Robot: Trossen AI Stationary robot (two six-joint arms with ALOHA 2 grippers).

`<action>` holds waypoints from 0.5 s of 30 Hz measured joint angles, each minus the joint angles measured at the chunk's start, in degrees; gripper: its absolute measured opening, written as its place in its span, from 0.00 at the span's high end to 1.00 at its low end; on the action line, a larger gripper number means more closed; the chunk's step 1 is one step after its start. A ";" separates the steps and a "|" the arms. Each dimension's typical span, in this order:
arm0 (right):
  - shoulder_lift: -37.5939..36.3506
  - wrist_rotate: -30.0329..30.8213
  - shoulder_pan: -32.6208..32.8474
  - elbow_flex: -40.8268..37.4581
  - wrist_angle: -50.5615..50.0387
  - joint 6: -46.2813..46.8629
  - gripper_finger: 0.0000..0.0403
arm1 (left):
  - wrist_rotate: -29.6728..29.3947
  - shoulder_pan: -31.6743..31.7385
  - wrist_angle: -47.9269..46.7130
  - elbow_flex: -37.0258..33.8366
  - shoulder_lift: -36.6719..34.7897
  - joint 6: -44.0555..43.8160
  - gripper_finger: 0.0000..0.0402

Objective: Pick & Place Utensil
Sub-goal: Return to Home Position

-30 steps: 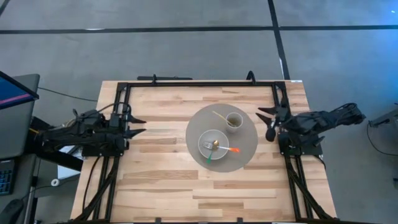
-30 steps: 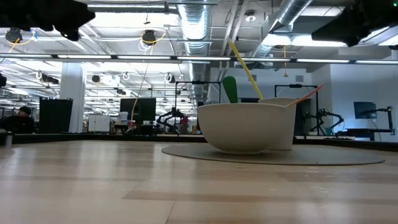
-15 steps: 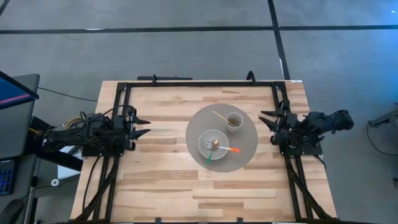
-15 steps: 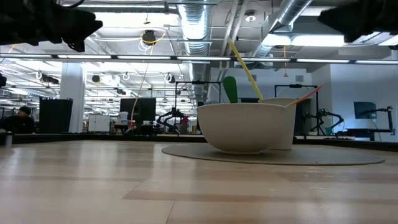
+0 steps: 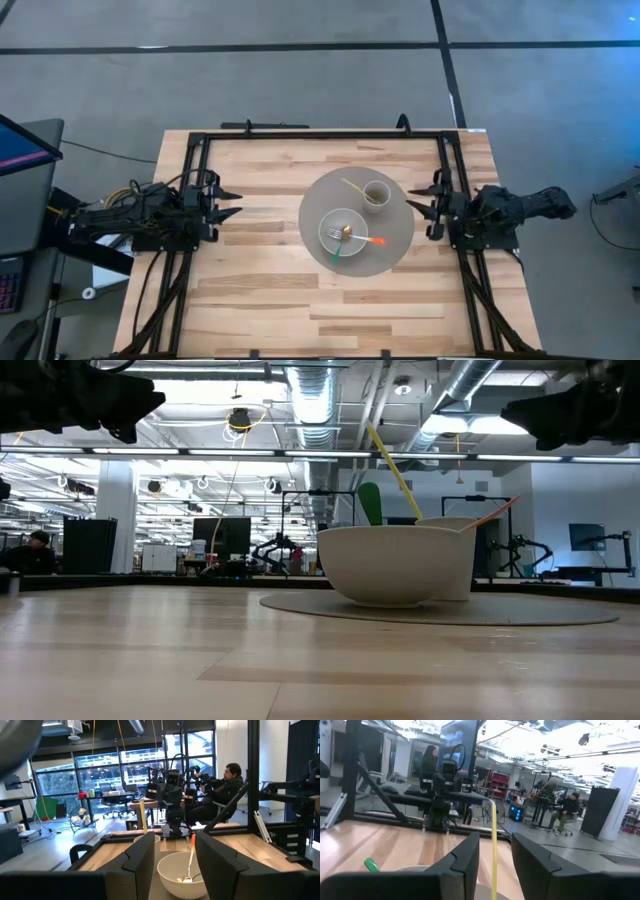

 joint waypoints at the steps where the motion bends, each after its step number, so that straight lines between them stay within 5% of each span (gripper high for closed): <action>1: 0.00 -1.05 -0.99 -0.30 0.21 0.50 0.73 | 0.00 0.09 0.00 0.00 0.00 0.00 0.64; 15: 0.02 -3.79 -10.91 -3.60 -2.87 9.55 0.73 | 0.02 3.55 0.00 -1.95 0.17 -1.60 0.64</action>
